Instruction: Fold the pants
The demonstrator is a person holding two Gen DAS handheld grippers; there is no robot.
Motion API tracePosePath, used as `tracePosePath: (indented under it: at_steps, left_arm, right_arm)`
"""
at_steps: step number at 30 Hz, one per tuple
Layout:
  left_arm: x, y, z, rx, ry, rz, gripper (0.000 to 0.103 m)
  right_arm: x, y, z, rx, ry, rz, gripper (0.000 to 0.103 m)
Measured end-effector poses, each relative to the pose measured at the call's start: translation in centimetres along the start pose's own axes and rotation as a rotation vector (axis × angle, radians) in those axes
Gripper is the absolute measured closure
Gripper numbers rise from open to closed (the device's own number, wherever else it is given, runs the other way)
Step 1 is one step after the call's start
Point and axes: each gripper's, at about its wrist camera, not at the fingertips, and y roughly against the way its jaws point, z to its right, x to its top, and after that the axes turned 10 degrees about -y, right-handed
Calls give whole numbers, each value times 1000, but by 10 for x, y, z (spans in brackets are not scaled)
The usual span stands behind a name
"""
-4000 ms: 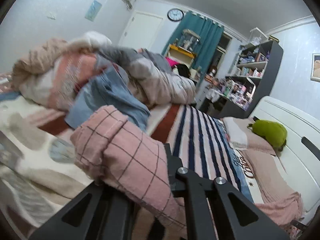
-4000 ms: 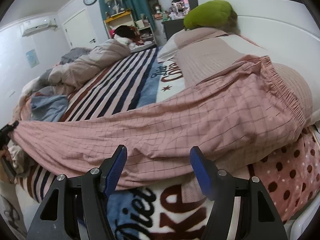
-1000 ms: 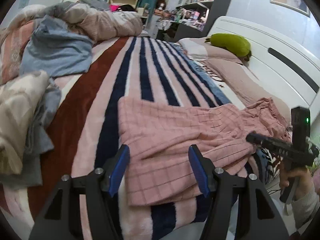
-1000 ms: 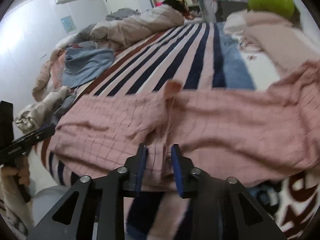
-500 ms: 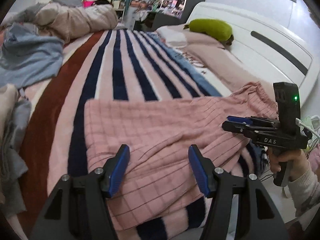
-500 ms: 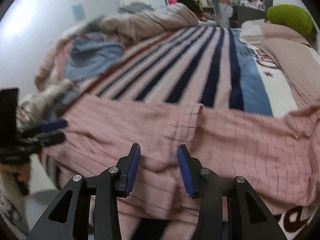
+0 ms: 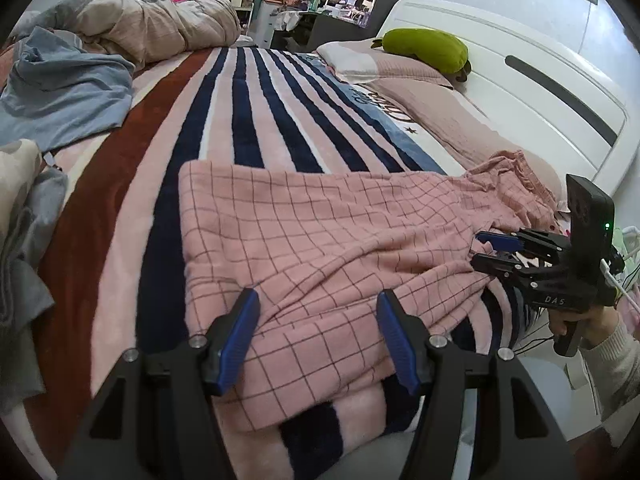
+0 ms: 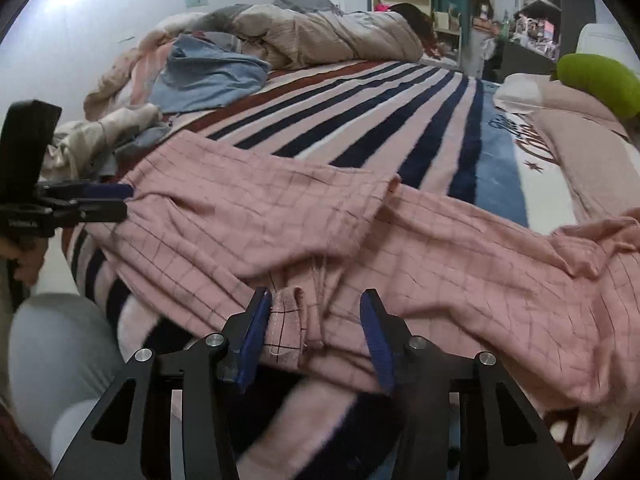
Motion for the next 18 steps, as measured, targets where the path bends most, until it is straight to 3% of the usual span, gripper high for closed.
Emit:
tracePosePath:
  at_steps: [6, 9, 11, 15, 18]
  left_arm:
    - [-1, 15, -1, 8, 2, 15, 46]
    - [2, 23, -3, 4, 18, 49, 46]
    - [6, 24, -2, 14, 14, 58, 46]
    - [8, 22, -1, 10, 20, 66, 46]
    - [7, 20, -3, 16, 19, 59, 46]
  right_arm:
    - [-2, 16, -1, -11, -9, -5, 63]
    - [13, 30, 2, 74, -63, 61, 64]
    - [24, 29, 2, 96, -82, 76, 84]
    - [36, 3, 4, -75, -36, 58, 86]
    - [37, -12, 13, -85, -32, 20, 85]
